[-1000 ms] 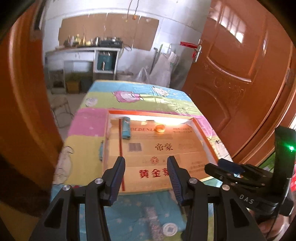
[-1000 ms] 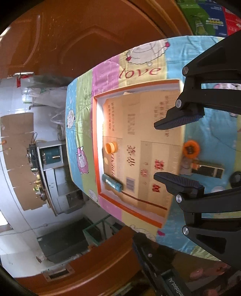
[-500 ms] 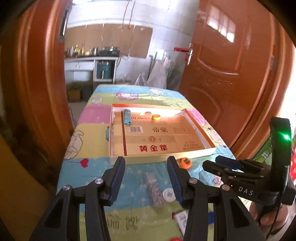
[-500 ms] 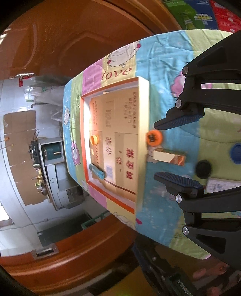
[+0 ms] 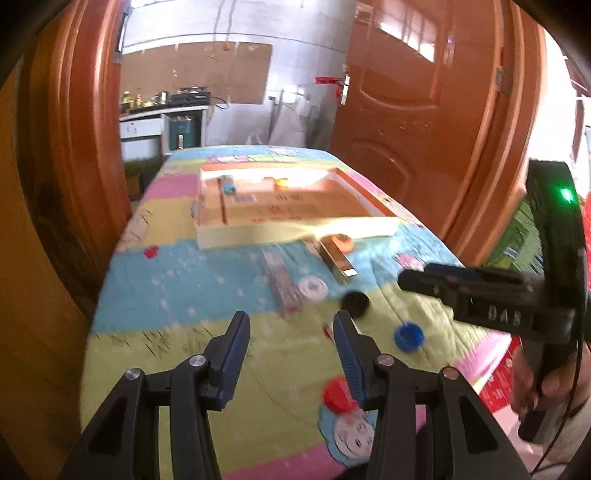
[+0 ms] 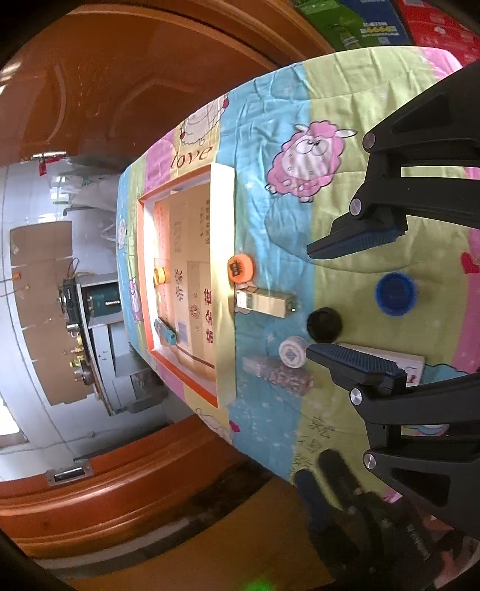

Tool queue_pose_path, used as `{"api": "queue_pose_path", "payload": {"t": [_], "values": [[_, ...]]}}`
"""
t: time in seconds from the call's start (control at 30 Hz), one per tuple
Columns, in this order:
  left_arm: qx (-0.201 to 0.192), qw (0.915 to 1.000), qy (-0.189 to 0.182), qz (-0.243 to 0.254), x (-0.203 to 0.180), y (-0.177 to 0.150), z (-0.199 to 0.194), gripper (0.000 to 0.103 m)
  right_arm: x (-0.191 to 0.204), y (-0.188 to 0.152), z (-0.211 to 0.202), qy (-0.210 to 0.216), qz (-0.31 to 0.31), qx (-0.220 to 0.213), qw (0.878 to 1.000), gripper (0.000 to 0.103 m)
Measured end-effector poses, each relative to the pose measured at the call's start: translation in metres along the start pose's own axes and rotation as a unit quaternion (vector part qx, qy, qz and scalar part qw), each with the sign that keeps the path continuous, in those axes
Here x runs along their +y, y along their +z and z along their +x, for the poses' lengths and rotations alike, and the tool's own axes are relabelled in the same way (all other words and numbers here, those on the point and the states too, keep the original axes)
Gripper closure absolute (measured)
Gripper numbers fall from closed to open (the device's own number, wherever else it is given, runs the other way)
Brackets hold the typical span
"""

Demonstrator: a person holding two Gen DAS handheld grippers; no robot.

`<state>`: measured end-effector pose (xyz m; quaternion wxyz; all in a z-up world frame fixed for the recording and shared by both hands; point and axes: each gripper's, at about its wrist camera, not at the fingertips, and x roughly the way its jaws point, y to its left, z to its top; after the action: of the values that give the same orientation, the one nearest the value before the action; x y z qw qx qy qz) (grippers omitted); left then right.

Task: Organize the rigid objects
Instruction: 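Move both open tools back toward the caps on the quilt, then grasp the red Coca-Cola cap with the left tool while the right grasps the blue cap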

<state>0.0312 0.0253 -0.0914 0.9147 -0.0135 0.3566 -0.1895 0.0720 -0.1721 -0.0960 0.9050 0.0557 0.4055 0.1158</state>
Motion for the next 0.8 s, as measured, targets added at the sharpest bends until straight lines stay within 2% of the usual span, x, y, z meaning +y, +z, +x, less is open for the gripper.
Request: {"api": "queue_pose_path", "payload": {"t": [0.17,0.37,0.8], "values": [[0.020,0.9990,-0.014,0.038,-0.016,-0.027,0.003,0.056,-0.004,-0.007,-0.006,-0.003,0.006,-0.001,1.000,0.054],[0.038,0.9972,-0.025,0.059,-0.029,-0.048,0.011,0.056,-0.007,-0.012,-0.010,-0.004,0.010,-0.002,1.000,0.054],[0.037,0.9964,-0.004,0.076,-0.027,-0.054,0.029,0.056,-0.010,-0.021,-0.009,-0.011,0.003,0.000,1.000,0.054]]}}
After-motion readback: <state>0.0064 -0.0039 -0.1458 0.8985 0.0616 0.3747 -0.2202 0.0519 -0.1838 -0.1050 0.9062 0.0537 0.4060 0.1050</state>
